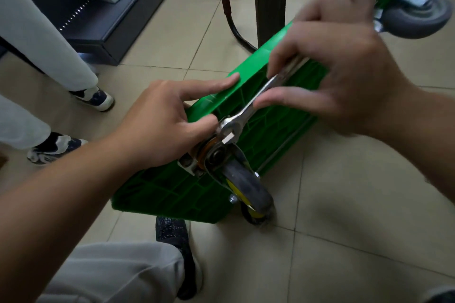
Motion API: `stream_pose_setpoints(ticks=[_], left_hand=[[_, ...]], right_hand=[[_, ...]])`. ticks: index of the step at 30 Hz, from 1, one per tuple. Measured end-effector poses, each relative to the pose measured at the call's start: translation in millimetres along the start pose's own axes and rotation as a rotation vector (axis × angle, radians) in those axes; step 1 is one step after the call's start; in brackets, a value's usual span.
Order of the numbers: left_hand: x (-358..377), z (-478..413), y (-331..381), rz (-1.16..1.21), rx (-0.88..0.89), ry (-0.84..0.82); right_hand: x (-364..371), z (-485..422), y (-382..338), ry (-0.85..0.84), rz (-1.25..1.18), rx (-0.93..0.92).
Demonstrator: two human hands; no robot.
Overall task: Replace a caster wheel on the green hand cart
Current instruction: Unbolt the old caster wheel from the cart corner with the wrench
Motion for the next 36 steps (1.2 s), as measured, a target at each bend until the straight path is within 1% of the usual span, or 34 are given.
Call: stream_pose_setpoints(ticks=[2, 4, 5, 7, 9, 12, 14, 23, 29, 36], left_hand=[[0, 1, 1, -0.008, -0.003, -0.007], [-1, 1, 2, -0.016, -0.003, 0.005], [0, 1, 2, -0.016, -0.006, 0.004], [1, 1, 2, -0.021, -0.01, -0.003], [2, 1, 3, -0.018, -0.009, -0.004], [2, 1, 3, 0.004, -0.013, 0.001], [1, 1, 3, 0.013, -0.012, -0.001], [2, 0, 2, 0.016, -0.001, -0.006], [3, 1, -1, 0.06, -0.022, 0.001], [3, 1, 2, 0.005, -0.01, -0.012]], right_hand=[[20, 23, 23, 0.018, -0.316, 0.291], [55, 55, 36, 0.039, -0.679, 0.577], [73, 72, 38, 0.069, -0.812, 0.714], [106, 102, 34, 0.125, -0.952, 0.911], [131, 120, 27, 0.177, -1.02, 1.003], [152, 129, 19, 0.259, -1.064, 1.058], [158, 131, 15, 0.275, -1.083, 1.072], [163, 136, 7, 0.224, -1.165, 1.015], [163, 138, 0, 0.28, -1.008, 1.039], [181, 133, 1, 0.24, -0.938, 1.092]])
Point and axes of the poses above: each hand's wrist, its own z-axis away from the middle knuckle, its own x-axis out of the palm, y = z × x, the point moved 9 cm from there along -z, towards the middle knuckle, and after that the axes turned 5 degrees about z, right-handed, at the moved point
